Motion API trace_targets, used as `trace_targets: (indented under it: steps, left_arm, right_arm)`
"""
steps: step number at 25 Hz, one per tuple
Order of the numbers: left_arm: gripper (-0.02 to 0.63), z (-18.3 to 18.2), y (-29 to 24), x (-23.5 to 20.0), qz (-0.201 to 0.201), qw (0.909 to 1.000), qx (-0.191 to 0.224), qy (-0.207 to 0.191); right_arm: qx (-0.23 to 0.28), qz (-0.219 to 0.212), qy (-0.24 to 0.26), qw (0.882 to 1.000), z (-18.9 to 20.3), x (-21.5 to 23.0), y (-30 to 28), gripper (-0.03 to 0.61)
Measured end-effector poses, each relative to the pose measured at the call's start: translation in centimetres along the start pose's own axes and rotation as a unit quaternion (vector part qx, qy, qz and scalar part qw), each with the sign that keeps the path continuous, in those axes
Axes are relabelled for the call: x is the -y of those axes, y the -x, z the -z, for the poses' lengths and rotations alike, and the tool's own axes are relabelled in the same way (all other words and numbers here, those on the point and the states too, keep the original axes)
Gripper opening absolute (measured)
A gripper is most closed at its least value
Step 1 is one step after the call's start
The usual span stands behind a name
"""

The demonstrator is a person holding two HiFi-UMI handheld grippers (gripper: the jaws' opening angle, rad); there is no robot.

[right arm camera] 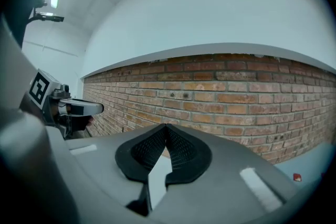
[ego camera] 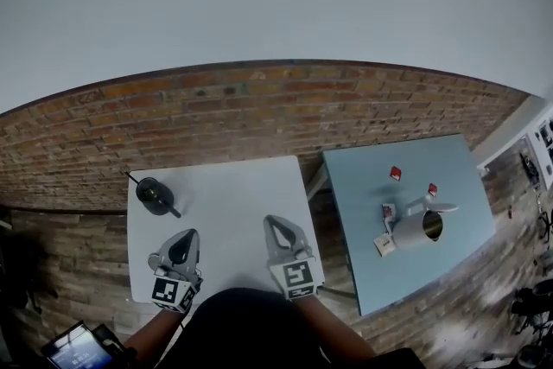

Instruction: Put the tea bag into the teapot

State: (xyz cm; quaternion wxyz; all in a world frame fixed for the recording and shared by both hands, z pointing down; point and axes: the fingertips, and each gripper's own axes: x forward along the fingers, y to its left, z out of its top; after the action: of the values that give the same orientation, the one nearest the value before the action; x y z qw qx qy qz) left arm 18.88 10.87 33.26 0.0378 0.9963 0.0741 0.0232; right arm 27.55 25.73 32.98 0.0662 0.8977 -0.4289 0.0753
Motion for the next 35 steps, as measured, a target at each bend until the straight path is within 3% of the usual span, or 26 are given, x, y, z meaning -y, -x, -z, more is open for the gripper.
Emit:
trace_targets:
  steps: [4, 12, 25, 30, 35]
  left_arm:
    - [0.000, -0.7, -0.5, -0.8, -0.030, 0.9990, 0.028, 0.017]
    - [0.000, -0.6, -1.4, -1.6, -0.031, 0.9985, 0.037, 0.024]
    - [0.000, 0.6, -0.6, -0.9, -0.032, 0.9984, 0.019, 0.043]
    - [0.000, 1.4, 0.1, -1.3, -0.051, 0.9951, 0.020, 0.083]
    - [0.000, 0.9, 0.0, -0.9, -0.047, 0.9960, 0.021, 0.072]
  right_arm:
    - [0.029, 0.013, -0.002, 0.999, -1.4, 0.5, -1.5, 0.002]
    - [0.057, 0.001, 0.017, 0.998, -1.9, -0.6, -2.0, 0.000]
    - [0.044, 0.010, -0.017, 0.999, -1.4, -2.1, -0.3, 0.000]
    - [0.041, 0.013, -0.020, 0.999, -0.9, -2.4, 0.5, 0.000]
    - [0.039, 0.013, -0.021, 0.999, -0.7, -2.5, 0.9, 0.000]
